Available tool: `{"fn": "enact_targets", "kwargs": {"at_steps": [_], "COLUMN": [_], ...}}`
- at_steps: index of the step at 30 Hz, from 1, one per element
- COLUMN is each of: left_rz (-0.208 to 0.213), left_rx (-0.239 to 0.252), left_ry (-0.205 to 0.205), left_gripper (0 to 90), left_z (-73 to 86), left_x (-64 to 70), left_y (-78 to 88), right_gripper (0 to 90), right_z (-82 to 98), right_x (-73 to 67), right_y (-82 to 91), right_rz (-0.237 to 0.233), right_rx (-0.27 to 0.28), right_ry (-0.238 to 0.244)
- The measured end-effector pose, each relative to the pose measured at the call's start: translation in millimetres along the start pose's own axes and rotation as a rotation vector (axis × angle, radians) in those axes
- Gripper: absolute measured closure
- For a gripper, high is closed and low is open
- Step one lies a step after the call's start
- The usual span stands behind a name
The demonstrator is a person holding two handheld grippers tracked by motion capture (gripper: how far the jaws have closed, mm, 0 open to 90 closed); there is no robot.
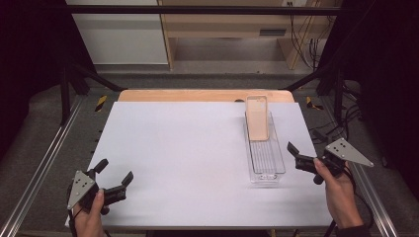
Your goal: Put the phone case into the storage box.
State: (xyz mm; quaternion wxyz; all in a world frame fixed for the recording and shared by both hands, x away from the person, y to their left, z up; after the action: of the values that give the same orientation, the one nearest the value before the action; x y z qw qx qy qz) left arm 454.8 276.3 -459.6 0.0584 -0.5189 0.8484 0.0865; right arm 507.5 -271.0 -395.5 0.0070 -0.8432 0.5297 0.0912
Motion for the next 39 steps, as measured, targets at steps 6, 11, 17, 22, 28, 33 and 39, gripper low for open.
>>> {"fn": "enact_targets", "kwargs": {"at_steps": [6, 11, 17, 22, 28, 33, 39], "left_rz": [0.0, 0.003, -0.009, -0.014, -0.011, -0.013, -0.002], "left_rx": [0.001, 0.002, 0.008, 0.011, 0.012, 0.015, 0.02], "left_ry": [0.003, 0.003, 0.004, 0.007, 0.005, 0.004, -0.001], "left_gripper": [1.9, 1.9, 2.0, 2.0, 1.9, 2.0, 1.9], "left_z": [-0.1, -0.3, -0.8, -0.9, -0.9, -1.1, -1.5], "left_x": [-0.5, 1.2, -0.6, -2.1, -2.3, -2.4, 1.4], "left_y": [0.4, -0.3, 1.1, 1.9, 3.8, 7.3, 10.1], "right_gripper": [2.7, 2.7, 2.7, 2.6, 2.5, 2.4, 2.4], "right_z": [12.6, 20.9, 28.4, 34.9, 41.3, 48.2, 57.0], "right_x": [4.3, 6.3, 4.5, 1.2, 1.3, 2.2, -1.4], "right_y": [10.5, 16.6, 21.0, 22.1, 27.4, 31.2, 32.2], "right_rz": [0.009, 0.013, 0.006, -0.013, -0.01, -0.006, -0.016], "right_rx": [-0.007, -0.009, -0.012, -0.003, 0.0, -0.001, 0.0], "right_ry": [-0.008, -0.011, -0.017, -0.017, -0.023, -0.034, -0.043]}}
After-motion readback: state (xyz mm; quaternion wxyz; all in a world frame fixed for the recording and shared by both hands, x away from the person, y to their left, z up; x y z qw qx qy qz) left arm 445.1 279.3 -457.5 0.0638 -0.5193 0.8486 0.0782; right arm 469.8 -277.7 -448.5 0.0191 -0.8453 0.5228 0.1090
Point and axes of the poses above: each handheld gripper's, and its own axes: y roughly backward along the jaws, z roughly out of its underside, x roughly to its right, the point moved 8 cm from there along -y, roughly forward along the jaws, and after that the axes turned 12 degrees about -y, right-handed, at the moved point
